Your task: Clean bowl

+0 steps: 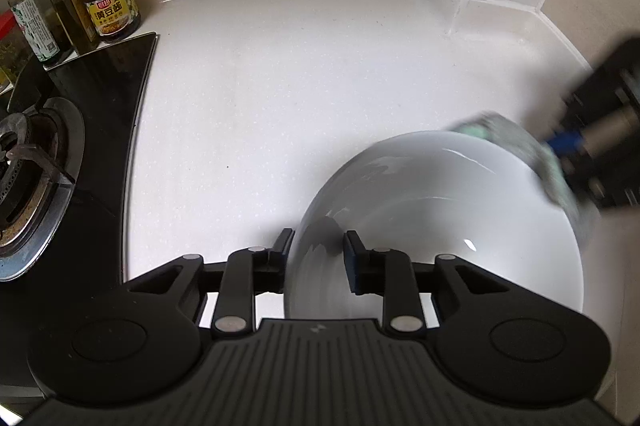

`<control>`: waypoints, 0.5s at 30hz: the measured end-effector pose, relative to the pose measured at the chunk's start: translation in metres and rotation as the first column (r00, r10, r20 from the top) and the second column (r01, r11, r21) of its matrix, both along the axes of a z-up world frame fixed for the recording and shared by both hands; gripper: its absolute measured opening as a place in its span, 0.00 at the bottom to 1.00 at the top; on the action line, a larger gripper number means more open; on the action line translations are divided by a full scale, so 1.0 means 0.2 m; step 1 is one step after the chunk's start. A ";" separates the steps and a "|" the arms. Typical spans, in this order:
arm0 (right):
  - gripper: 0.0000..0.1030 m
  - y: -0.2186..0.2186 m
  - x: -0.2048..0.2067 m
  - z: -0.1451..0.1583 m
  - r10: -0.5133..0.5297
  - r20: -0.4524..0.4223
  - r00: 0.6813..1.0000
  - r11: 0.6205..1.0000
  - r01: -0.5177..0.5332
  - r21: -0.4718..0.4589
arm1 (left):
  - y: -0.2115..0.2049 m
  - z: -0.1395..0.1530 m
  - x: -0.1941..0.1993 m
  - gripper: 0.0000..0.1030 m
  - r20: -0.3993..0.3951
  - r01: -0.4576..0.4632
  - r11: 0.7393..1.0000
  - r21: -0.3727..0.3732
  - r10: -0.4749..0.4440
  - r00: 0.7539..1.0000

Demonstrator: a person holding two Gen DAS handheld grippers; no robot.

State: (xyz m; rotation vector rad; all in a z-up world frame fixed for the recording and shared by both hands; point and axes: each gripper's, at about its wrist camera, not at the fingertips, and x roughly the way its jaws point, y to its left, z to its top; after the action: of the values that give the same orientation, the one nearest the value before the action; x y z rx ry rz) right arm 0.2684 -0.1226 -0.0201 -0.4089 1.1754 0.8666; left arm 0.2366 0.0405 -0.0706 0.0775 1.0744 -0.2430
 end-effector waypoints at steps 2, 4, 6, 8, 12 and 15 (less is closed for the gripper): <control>0.11 -0.05 -0.12 0.00 -0.053 0.016 0.998 0.998 0.052 0.020 | 0.00 0.00 0.01 0.33 -0.002 -0.004 1.000 0.001 0.004 1.000; 0.11 -0.08 -0.24 -0.01 -0.116 0.031 0.993 0.993 0.115 0.040 | -0.01 -0.01 0.01 0.33 -0.004 -0.005 1.000 0.002 0.005 1.000; 0.11 -0.10 -0.35 -0.01 -0.173 0.045 0.984 0.984 0.170 0.057 | -0.01 0.00 -0.01 0.33 -0.003 -0.004 1.000 0.005 0.004 1.000; 0.11 -0.12 -0.45 -0.01 -0.238 0.046 0.970 0.969 0.234 0.085 | -0.02 0.00 -0.01 0.33 -0.004 -0.007 1.000 0.009 0.007 1.000; 0.11 -0.09 -0.65 -0.02 -0.340 0.050 0.939 0.934 0.331 0.133 | -0.02 0.00 -0.01 0.33 -0.004 -0.013 1.000 0.016 0.013 1.000; 0.11 -0.08 -0.74 -0.02 -0.393 0.046 0.918 0.910 0.381 0.162 | -0.03 0.00 -0.02 0.33 0.001 -0.014 1.000 0.028 0.014 1.000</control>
State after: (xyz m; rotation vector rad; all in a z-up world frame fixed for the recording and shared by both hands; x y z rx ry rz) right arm 0.1203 -0.1381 -0.0239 -0.0770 1.0634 0.5800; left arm 0.2323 0.0349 -0.0713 0.0953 1.0779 -0.2154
